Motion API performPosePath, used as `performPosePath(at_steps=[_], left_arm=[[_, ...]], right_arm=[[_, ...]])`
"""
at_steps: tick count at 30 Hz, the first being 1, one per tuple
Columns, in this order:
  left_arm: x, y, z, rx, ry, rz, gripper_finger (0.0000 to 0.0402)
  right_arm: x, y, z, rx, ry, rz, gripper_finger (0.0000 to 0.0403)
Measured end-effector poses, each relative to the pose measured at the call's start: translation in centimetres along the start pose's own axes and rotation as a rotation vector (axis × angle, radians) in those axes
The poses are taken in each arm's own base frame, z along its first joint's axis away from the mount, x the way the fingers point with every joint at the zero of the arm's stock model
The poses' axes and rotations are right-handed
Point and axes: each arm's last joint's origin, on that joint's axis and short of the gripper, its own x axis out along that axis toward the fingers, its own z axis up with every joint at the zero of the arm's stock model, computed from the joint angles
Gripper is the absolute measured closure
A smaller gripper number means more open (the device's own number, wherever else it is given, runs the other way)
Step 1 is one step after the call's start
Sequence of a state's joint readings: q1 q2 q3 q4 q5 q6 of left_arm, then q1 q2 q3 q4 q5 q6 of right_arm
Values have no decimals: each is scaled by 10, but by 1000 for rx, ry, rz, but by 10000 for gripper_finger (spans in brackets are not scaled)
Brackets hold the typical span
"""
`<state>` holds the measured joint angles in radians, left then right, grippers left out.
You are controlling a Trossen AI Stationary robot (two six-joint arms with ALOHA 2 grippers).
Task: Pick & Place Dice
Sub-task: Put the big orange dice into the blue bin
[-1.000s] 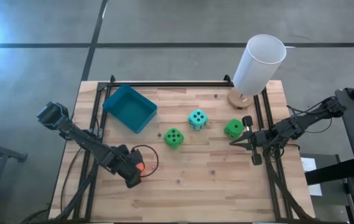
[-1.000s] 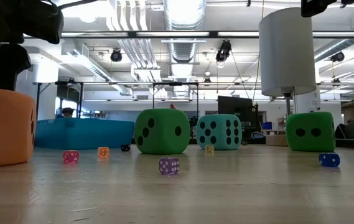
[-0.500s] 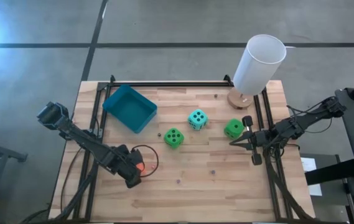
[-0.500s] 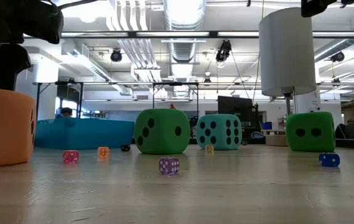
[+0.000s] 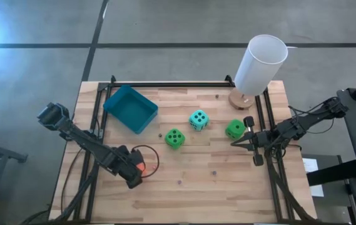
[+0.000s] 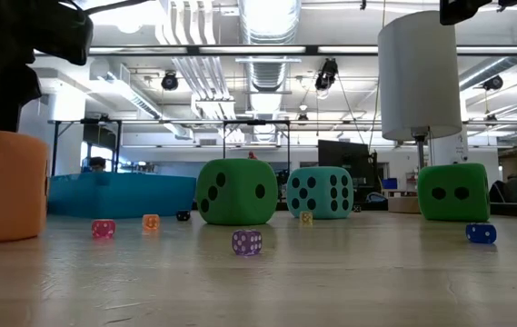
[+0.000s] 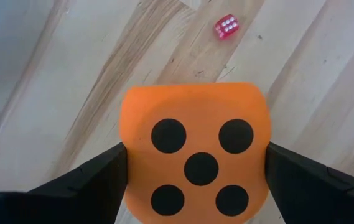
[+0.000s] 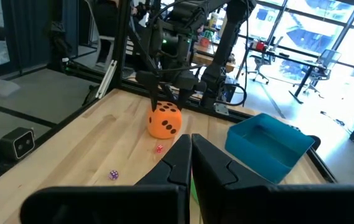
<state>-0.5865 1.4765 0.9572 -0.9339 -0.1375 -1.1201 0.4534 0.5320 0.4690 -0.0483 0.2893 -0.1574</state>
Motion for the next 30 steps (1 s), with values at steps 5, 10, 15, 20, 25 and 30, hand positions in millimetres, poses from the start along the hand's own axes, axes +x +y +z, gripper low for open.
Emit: performPosePath(at_steps=[5,10,15,20,25,30], left_arm=[[-4,1,1,-15,12,25,69],[-12,1,5,-28,16,37,65],[-22,3,12,-47,18,49,61],[-37,12,20,-83,-15,34,65],[-53,29,29,-144,-84,9,66],[-66,48,39,-199,-156,2,63]], right_arm=[[0,0,0,0,0,0,394],[0,0,0,0,0,0,394],[0,0,0,0,0,0,394],[0,0,0,0,0,0,394],[0,0,0,0,0,0,394],[0,0,0,0,0,0,394]])
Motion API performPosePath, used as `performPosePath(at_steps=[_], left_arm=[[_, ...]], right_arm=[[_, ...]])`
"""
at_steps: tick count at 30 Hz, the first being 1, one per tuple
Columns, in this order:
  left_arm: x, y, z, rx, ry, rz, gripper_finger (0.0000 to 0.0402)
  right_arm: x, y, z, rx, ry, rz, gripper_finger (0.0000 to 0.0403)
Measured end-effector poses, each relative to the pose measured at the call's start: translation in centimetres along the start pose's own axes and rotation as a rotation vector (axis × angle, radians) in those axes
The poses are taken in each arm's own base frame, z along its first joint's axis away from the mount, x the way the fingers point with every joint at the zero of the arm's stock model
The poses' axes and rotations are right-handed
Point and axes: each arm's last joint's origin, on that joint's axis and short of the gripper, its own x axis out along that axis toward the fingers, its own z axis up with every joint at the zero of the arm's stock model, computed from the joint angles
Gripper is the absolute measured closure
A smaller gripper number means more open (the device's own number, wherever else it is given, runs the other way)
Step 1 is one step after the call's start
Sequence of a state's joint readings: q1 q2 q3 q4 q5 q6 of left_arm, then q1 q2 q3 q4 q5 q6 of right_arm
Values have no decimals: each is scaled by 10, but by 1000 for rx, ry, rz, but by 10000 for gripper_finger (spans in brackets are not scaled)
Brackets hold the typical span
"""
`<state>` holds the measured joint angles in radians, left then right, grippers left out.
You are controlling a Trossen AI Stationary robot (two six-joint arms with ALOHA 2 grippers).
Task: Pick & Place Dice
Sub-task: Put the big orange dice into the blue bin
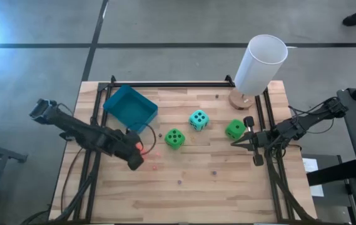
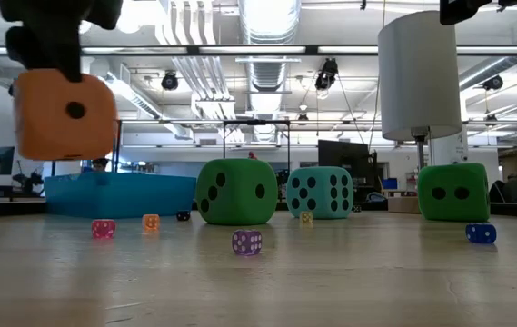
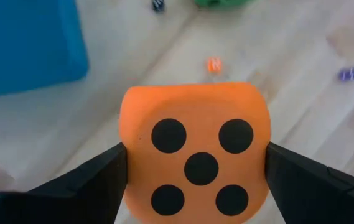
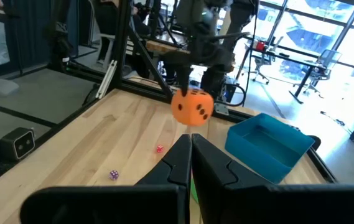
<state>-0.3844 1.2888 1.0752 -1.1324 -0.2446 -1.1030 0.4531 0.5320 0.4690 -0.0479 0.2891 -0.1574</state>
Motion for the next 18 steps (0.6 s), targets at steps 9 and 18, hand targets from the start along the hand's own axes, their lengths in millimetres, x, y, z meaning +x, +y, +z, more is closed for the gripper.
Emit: performPosePath(at_steps=[9,18], left_arm=[[-5,43,41,-132,-74,58,66],[0,103,83,-265,-100,178,69]], right_arm=[[0,0,0,0,0,0,394],[0,0,0,0,0,0,394]])
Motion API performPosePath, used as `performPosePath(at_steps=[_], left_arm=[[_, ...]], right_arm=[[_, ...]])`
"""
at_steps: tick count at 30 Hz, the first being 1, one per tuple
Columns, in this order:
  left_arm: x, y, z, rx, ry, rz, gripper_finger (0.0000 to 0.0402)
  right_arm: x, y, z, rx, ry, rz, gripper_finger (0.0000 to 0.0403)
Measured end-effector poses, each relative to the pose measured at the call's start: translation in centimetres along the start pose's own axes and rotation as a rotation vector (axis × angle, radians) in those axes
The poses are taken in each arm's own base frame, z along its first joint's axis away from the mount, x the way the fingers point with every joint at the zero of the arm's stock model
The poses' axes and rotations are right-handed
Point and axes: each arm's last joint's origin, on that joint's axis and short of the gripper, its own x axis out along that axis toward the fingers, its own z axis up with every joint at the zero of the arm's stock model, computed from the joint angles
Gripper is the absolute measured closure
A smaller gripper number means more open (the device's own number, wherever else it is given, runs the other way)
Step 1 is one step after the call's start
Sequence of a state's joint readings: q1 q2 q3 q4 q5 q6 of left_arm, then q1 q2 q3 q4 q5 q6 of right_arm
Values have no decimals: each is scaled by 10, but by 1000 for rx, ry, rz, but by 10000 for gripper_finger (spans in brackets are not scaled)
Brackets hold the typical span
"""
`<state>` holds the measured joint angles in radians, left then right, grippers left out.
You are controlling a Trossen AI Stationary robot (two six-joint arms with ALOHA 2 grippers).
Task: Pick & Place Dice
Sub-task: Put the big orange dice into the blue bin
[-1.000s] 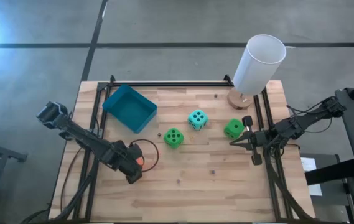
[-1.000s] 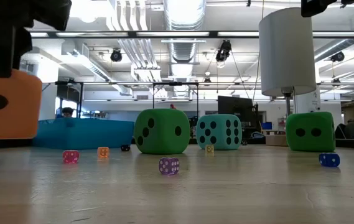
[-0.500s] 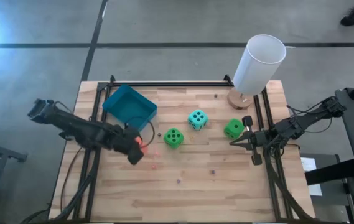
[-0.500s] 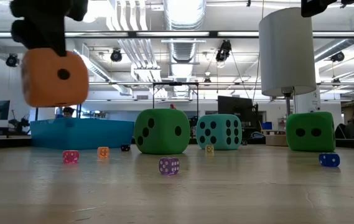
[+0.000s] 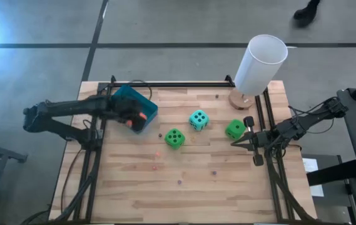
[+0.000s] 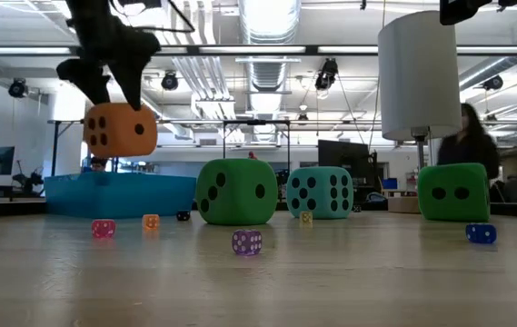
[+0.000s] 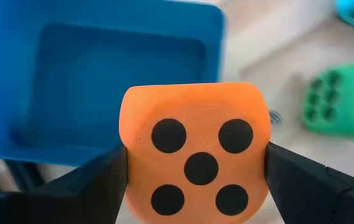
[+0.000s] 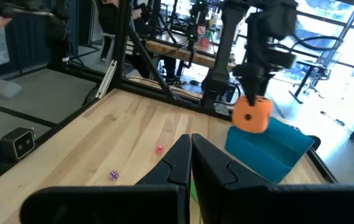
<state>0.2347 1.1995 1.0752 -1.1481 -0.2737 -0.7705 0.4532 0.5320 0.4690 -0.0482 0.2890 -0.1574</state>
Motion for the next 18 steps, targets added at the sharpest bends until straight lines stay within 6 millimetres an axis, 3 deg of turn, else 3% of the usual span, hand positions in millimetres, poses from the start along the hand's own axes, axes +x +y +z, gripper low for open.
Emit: performPosePath(at_steps=[7,18], left_arm=[[10,30,28,-37,-36,54,65],[34,56,54,-43,-8,134,65]], right_arm=[[0,0,0,0,0,0,394],[0,0,0,0,0,0,394]])
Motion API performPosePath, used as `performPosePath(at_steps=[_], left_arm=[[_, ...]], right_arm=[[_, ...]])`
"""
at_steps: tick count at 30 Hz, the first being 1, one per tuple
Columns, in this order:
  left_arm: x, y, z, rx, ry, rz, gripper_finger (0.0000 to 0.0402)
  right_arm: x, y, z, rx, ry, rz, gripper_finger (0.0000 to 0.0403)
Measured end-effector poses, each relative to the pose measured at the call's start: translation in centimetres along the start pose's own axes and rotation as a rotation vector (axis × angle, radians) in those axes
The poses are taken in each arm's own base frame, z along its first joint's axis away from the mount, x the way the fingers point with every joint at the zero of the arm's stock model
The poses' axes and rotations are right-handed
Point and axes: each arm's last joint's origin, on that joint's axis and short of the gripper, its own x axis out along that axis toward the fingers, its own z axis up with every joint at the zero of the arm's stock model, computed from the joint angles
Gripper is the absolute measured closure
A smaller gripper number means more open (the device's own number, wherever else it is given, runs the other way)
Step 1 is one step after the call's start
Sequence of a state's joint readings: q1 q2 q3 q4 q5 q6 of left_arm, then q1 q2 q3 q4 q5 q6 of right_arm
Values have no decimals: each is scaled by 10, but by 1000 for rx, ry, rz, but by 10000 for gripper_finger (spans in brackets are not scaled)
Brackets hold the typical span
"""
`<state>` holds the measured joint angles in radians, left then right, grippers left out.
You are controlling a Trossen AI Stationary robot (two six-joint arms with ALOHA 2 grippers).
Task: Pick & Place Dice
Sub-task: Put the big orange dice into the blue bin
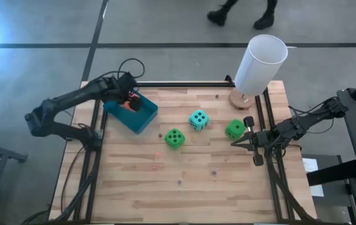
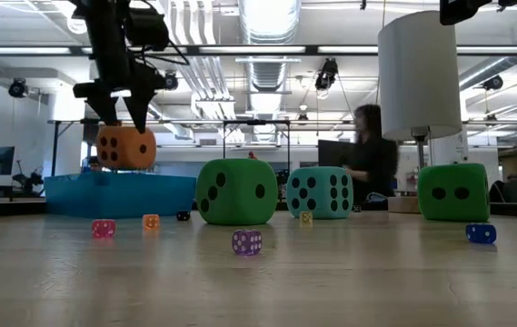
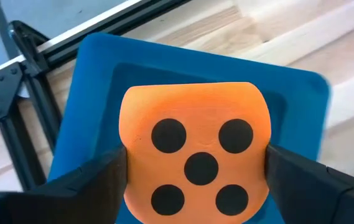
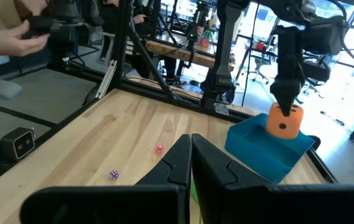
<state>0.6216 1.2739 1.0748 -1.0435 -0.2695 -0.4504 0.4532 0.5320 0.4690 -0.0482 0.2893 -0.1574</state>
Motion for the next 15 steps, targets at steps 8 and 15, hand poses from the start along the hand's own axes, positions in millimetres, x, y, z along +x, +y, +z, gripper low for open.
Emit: performPosePath(at_steps=[8,15], left_arm=[[25,10,13,3,61,55,66],[41,14,22,-20,76,73,63]], right_arm=[[0,0,0,0,0,0,394],[0,0,0,0,0,0,394]])
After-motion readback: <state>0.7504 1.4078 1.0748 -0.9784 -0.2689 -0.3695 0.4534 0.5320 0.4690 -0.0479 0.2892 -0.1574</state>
